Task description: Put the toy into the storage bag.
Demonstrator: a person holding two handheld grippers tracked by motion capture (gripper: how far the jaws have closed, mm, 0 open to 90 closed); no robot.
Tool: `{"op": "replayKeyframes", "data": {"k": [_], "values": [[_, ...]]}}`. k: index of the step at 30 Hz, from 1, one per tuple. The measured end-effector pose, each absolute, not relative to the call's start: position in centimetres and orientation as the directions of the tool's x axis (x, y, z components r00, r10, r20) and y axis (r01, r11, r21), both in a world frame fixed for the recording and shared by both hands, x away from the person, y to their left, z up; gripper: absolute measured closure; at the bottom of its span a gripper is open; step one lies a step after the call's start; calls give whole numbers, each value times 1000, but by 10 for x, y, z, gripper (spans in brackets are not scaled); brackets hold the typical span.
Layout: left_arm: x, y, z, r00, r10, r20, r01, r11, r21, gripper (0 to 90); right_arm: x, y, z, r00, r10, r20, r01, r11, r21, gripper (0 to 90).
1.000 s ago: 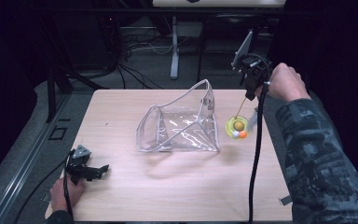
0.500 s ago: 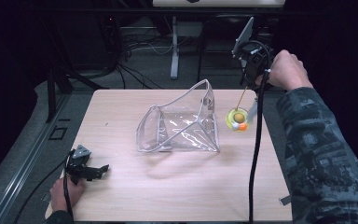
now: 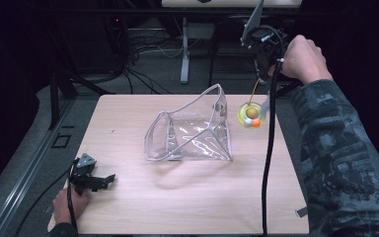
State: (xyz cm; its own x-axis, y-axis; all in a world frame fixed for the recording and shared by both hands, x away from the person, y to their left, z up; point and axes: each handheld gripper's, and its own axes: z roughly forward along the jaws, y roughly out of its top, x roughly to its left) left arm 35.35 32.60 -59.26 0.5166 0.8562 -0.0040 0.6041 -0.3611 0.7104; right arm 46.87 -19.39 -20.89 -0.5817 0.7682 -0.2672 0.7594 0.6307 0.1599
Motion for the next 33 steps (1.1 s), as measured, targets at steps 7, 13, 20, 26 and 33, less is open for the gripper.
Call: {"op": "replayKeyframes", "data": {"k": [7, 13, 20, 26, 33], "values": [[353, 326, -593, 515, 857, -6, 605, -358, 711, 0, 464, -186, -189, -578, 760, -296, 749, 638, 177, 879], [353, 326, -593, 514, 857, -6, 605, -358, 711, 0, 461, -178, -177, -579, 756, -306, 739, 645, 196, 879], [353, 326, -593, 516, 856, -4, 604, -361, 711, 0, 461, -171, -168, -582, 750, -314, 734, 651, 193, 879], [353, 326, -593, 515, 857, -6, 605, -358, 711, 0, 461, -164, -160, -586, 742, -326, 727, 659, 193, 879], [353, 326, -593, 516, 856, -4, 604, -361, 711, 0, 460, -154, -149, -589, 731, -344, 717, 670, 193, 879]]}}
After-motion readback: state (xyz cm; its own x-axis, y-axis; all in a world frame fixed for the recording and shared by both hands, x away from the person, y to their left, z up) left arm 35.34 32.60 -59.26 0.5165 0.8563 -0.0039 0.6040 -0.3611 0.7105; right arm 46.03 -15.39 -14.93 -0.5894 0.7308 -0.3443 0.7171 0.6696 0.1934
